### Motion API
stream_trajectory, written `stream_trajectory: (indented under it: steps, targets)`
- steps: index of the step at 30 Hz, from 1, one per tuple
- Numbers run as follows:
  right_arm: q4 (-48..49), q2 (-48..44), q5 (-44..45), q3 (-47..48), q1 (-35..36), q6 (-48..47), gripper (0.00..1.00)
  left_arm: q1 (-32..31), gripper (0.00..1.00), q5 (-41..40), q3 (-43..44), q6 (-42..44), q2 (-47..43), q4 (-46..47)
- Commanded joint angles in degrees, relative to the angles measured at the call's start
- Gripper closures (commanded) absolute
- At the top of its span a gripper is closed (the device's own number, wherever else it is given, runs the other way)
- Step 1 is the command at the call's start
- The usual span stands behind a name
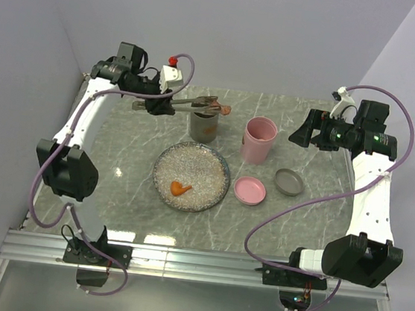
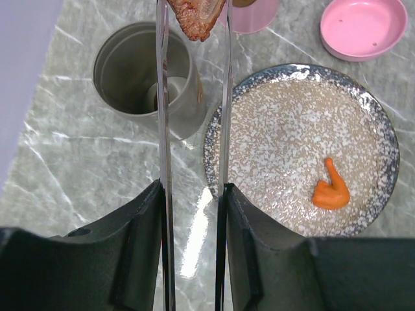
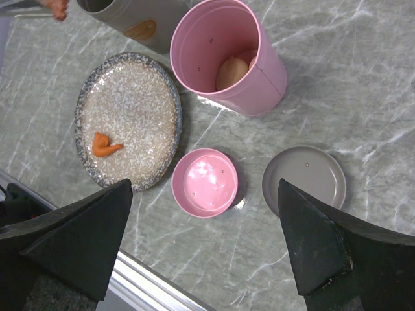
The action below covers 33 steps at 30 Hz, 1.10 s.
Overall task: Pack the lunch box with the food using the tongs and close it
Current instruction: Place the fake food in the packing box.
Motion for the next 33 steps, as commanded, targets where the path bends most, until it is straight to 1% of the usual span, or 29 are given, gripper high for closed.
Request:
stream_trajectory:
  steps: [1, 11, 17, 18, 21, 24, 26, 30, 33]
  targets:
    - [0.19, -0.07, -0.37, 0.78, 0.28, -0.35, 0.0, 1.34, 0.85, 0.49, 2.22, -4.69, 1.95, 4.1]
    - [0.02, 0.02, 0.06, 0.87, 0.28, -0.44, 0.0, 2.4, 0.84, -2.49, 1.7, -6.01, 4.5, 6.73]
    - [-0.07, 0.02, 0.42, 1.13, 0.19, -0.44, 0.0, 2.75, 0.71, -3.63, 1.44, -6.63, 5.12, 7.52]
    - [0.02, 0.11, 0.5, 1.05, 0.28, -0.35, 0.0, 2.83, 0.67, -3.72, 1.18, -6.89, 5.03, 7.79]
    - [0.02, 0.11, 0.59, 1.04, 0.28, -0.43, 0.0, 2.92, 0.59, -3.99, 0.91, -6.89, 4.94, 7.88]
    - [-0.07, 0.02, 0.68, 1.22, 0.28, -0.35, 0.0, 3.01, 0.54, -4.34, 1.0, -6.63, 4.86, 7.79]
    - [-0.07, 0.02, 0.59, 1.31, 0.28, -0.35, 0.0, 3.01, 0.54, -4.51, 0.82, -6.89, 4.59, 8.05]
    - [0.02, 0.02, 0.5, 1.05, 0.28, -0.17, 0.0, 3.01, 0.47, -4.34, 0.73, -7.33, 4.33, 8.32]
    - [0.02, -0.07, 0.59, 1.22, 0.28, -0.17, 0.0, 2.92, 0.45, -4.25, 0.73, -7.42, 4.07, 8.32]
